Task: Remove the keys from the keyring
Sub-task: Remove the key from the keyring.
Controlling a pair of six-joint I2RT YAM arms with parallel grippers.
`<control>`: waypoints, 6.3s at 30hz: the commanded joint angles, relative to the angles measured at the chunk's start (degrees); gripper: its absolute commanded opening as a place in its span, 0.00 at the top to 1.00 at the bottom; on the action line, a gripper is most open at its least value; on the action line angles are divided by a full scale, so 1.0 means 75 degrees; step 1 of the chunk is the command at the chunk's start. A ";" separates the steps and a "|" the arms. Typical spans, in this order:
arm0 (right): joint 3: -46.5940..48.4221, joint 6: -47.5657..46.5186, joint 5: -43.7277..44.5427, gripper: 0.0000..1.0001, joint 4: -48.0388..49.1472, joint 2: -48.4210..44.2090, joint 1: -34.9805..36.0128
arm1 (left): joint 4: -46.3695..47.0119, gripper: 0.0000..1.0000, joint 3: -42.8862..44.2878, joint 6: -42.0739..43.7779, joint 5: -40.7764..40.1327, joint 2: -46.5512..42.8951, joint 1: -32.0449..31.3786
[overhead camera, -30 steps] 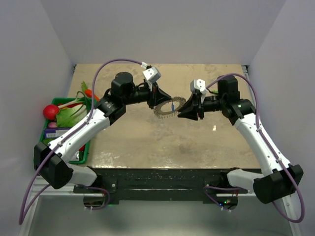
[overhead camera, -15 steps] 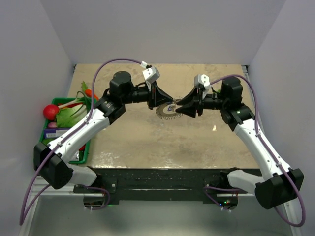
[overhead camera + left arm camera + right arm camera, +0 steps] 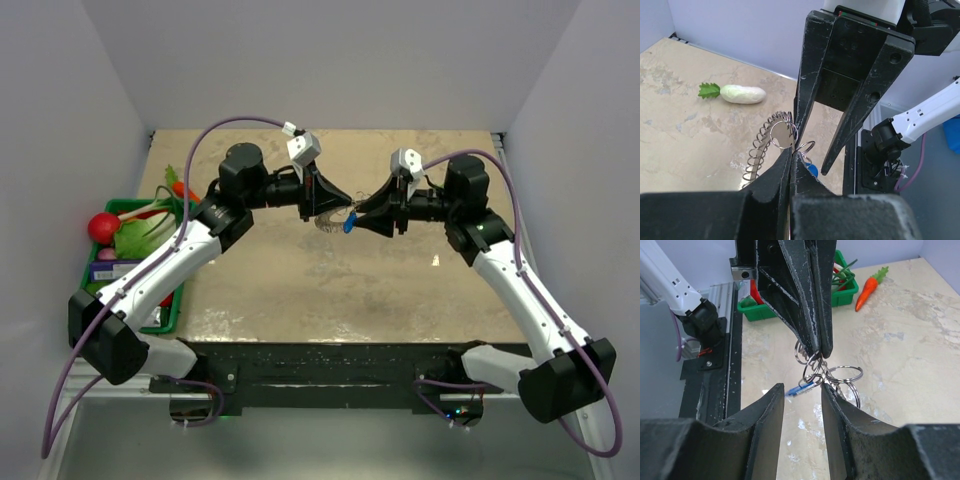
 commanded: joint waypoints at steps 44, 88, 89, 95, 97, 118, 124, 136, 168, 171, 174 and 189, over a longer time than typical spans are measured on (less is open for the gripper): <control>0.0406 -0.0565 0.2412 0.63 -0.0112 -0.0614 0.0653 | 0.0593 1.00 -0.0226 -0.0425 -0.0518 0.0048 -0.0014; 0.1402 -0.3214 0.2673 1.00 -0.2338 -0.0473 0.1110 | 0.0346 0.45 -0.0062 0.0524 0.0277 -0.0222 0.0208; 0.1402 -0.3249 0.2625 1.00 -0.2385 -0.0508 0.1110 | 0.0358 0.45 -0.0074 0.0582 0.0418 -0.0210 0.0197; 0.1613 -0.3448 0.2227 1.00 -0.2713 -0.0462 0.1122 | 0.0709 0.52 -0.0250 0.0642 0.1214 -0.0128 0.0185; 0.1625 -0.3413 0.2180 1.00 -0.2713 -0.0438 0.1110 | 0.0733 0.55 -0.0238 0.0642 0.1309 -0.0081 0.0162; 0.1859 -0.3026 0.1605 1.00 -0.2596 -0.0438 0.1110 | 0.0241 0.76 -0.0133 0.1345 0.1497 0.0095 -0.0331; 0.1906 -0.2921 0.1640 1.00 -0.2573 -0.0473 0.1099 | 0.0264 0.79 -0.0133 0.1357 0.1696 0.0060 -0.0342; 0.1953 -0.2745 0.1781 1.00 -0.2409 -0.0508 0.1099 | 0.0288 0.72 -0.0180 0.1345 0.1837 0.0001 -0.0342; 0.1929 -0.2359 0.1078 1.00 -0.2210 -0.0684 0.0735 | 0.0287 0.69 -0.0191 0.1380 0.1614 -0.0058 -0.0214; 0.1883 -0.2323 0.1066 1.00 -0.2163 -0.0696 0.0735 | 0.0311 0.77 -0.0156 0.1321 0.1603 -0.0011 -0.0225; 0.1871 -0.2335 0.1089 1.00 -0.2163 -0.0684 0.0735 | 0.0370 0.78 -0.0133 0.1228 0.1603 0.0013 -0.0214; 0.1601 -0.2405 0.1148 1.00 -0.2010 -0.0696 0.0735 | 0.0604 0.76 -0.0063 0.0876 0.1790 0.0177 -0.0237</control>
